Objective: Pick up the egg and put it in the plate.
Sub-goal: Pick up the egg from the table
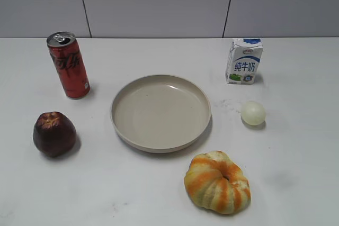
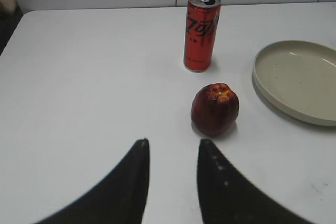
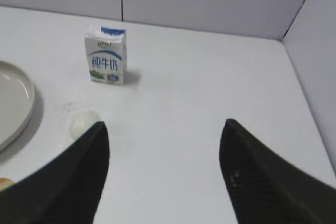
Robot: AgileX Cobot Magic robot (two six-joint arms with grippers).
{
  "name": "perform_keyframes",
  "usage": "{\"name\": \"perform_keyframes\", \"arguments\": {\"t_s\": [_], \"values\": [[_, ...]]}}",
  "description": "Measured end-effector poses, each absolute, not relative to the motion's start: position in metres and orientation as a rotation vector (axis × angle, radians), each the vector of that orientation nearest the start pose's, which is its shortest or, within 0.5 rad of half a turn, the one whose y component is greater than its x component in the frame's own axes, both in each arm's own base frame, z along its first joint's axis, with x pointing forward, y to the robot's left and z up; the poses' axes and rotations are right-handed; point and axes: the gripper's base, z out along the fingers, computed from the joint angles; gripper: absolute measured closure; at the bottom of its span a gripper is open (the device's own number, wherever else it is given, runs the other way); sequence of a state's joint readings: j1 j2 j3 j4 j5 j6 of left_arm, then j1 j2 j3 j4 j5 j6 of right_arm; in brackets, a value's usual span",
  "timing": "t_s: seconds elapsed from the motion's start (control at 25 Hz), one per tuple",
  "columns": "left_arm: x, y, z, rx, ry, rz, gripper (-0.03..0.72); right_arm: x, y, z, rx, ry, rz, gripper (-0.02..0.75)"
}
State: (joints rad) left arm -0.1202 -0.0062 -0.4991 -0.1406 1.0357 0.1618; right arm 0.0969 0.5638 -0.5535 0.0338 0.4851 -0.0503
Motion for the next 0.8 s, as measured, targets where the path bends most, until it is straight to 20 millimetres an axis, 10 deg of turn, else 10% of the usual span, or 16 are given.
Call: {"name": "perform_keyframes", "arguments": {"t_s": [0.8], "values": [[-0.006,-0.010,0.280,0.287,1.988,-0.141,0.457,0.320,0.061,0.235,-0.189,2.762,0.321,0.165]]}}
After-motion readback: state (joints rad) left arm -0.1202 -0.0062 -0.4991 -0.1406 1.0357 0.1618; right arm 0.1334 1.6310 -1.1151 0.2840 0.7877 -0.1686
